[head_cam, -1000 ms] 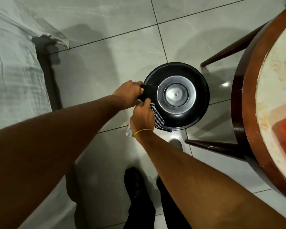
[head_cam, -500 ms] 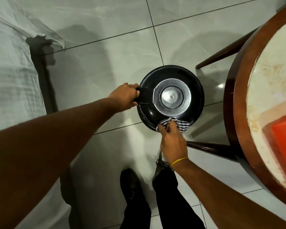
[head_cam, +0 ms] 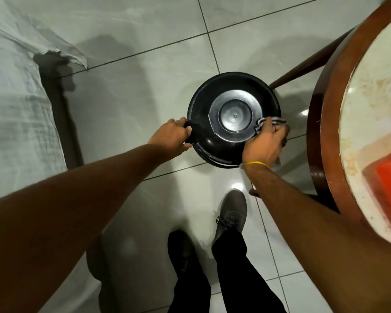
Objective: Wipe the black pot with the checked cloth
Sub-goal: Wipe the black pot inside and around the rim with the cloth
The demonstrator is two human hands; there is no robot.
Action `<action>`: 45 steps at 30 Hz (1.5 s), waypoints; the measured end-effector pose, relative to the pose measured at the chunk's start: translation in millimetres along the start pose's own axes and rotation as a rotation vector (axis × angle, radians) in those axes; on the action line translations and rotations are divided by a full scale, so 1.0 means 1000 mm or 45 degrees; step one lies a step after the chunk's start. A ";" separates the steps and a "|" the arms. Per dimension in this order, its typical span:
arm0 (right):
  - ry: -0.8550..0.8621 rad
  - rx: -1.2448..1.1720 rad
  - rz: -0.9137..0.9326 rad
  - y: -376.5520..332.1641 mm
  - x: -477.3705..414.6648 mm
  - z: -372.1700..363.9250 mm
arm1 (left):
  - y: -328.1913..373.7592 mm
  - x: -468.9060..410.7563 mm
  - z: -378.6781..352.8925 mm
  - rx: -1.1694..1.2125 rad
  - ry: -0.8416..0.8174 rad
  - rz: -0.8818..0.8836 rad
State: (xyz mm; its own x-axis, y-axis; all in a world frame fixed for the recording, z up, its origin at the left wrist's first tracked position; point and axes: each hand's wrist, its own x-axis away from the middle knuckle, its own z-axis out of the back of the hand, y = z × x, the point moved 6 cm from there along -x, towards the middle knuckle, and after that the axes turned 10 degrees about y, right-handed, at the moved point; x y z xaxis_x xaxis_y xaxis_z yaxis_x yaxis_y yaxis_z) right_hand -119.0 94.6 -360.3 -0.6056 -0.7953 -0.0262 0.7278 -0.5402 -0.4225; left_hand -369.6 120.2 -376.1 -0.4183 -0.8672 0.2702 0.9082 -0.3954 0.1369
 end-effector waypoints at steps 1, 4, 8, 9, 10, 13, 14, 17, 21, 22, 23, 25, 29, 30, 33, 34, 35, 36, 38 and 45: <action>-0.004 0.010 0.021 -0.005 -0.007 -0.002 | 0.002 0.001 -0.002 -0.006 -0.005 0.023; 0.004 0.044 0.127 -0.020 -0.024 -0.006 | 0.010 0.003 -0.008 -0.006 0.004 0.091; -0.095 0.054 0.229 -0.037 -0.040 -0.014 | 0.014 0.004 -0.008 0.017 0.023 0.143; -0.152 0.013 0.229 -0.041 -0.044 -0.017 | 0.014 0.004 -0.008 0.014 0.028 0.140; -0.191 -0.015 0.252 -0.046 -0.046 -0.020 | 0.015 0.004 -0.008 0.008 0.032 0.133; -0.279 0.022 0.442 -0.068 -0.045 -0.028 | 0.017 0.004 -0.007 -0.004 0.024 0.132; -0.313 0.027 0.524 -0.078 -0.041 -0.031 | 0.017 0.005 -0.008 -0.004 0.015 0.141; -0.396 -0.004 0.671 -0.095 -0.031 -0.036 | 0.016 0.006 -0.007 0.020 -0.012 0.175; -0.510 -0.015 0.930 -0.102 -0.015 -0.034 | 0.013 0.011 -0.003 0.038 -0.039 0.204; -0.569 -0.046 1.007 -0.103 -0.011 -0.034 | 0.012 0.012 -0.002 0.040 -0.045 0.210; -0.647 -0.087 1.039 -0.104 -0.006 -0.032 | 0.010 0.014 -0.002 0.045 -0.055 0.213; -0.807 -0.194 1.001 -0.105 0.004 -0.028 | 0.008 0.018 -0.001 0.055 -0.069 0.212; -1.001 -0.363 0.716 -0.100 0.014 -0.024 | 0.009 0.028 0.001 0.082 -0.074 0.209; -1.009 -0.418 0.628 -0.097 0.013 -0.021 | 0.011 0.030 0.001 0.071 -0.079 0.190; -0.995 -0.606 0.337 -0.084 0.011 -0.013 | 0.011 0.034 0.001 0.068 -0.056 0.179; -0.990 -0.635 0.282 -0.079 0.012 -0.011 | 0.011 0.035 0.003 0.079 -0.034 0.179; -0.981 -0.650 0.249 -0.074 0.013 -0.009 | 0.013 0.033 0.004 0.080 -0.018 0.157; -0.970 -0.660 0.226 -0.070 0.013 -0.008 | 0.015 0.032 0.004 0.066 -0.012 0.122; -0.949 -0.679 0.193 -0.063 0.010 -0.009 | 0.020 0.028 0.004 0.034 -0.011 0.071; -0.944 -0.755 0.000 -0.055 -0.007 -0.013 | 0.023 0.016 0.008 0.004 0.028 0.038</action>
State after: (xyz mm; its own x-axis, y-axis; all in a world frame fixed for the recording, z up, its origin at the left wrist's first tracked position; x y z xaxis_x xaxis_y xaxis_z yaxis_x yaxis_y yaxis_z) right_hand -159.0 134.0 -348.9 -0.0987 -0.8772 0.4698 0.3221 -0.4749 -0.8190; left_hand -355.1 99.6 -361.1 -0.3905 -0.8851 0.2532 0.9203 -0.3683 0.1317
